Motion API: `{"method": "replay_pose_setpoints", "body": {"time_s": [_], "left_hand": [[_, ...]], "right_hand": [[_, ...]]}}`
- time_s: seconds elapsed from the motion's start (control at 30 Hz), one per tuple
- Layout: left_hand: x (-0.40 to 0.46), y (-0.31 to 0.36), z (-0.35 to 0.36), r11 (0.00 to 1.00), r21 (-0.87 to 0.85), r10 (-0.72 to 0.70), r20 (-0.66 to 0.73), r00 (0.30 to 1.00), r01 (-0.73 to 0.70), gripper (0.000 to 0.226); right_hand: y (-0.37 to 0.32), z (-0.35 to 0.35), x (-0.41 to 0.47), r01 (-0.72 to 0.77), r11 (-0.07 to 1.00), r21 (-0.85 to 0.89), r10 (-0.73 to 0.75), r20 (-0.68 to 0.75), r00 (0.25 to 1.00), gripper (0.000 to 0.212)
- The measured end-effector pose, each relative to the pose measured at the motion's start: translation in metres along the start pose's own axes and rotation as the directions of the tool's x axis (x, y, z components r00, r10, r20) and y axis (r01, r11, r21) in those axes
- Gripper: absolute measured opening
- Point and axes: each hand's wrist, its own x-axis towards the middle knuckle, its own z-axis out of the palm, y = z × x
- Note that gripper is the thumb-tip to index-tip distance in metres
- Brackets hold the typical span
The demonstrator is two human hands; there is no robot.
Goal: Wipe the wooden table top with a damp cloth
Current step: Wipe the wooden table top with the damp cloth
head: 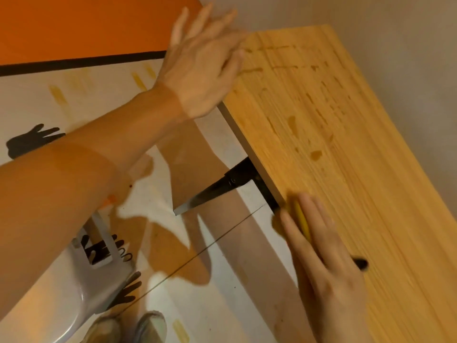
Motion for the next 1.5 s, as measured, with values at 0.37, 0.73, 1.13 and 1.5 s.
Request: {"method": "replay_pose_setpoints", "body": {"time_s": [0.37, 0.73, 1.13, 1.5], "left_hand": [[0.008, -0.02, -0.012, 0.998, -0.03, -0.057, 0.092, 0.994, 0.06, 0.058], [0.008, -0.017, -0.018, 0.99, -0.088, -0.101, 0.094, 0.99, 0.109, 0.051], [-0.004, 0.032, -0.011, 0.997, 0.063, -0.064, 0.161, 0.985, 0.054, 0.056], [-0.002, 0.042, 0.007, 0.969, 0.211, -0.15, 0.08, 0.985, 0.13, 0.051]], "right_hand": [[-0.049, 0.024, 0.158, 0.043, 0.997, 0.072, -0.038, -0.074, 0.997, 0.067], [-0.014, -0.004, 0.055, -0.024, 0.99, 0.142, 0.014, 0.073, 0.997, 0.05], [0.074, 0.002, 0.148, -0.348, 0.855, 0.385, 0.381, -0.009, 0.925, 0.047], [0.04, 0.009, 0.129, 0.121, 0.901, 0.416, -0.126, -0.016, 0.992, 0.046]]}}
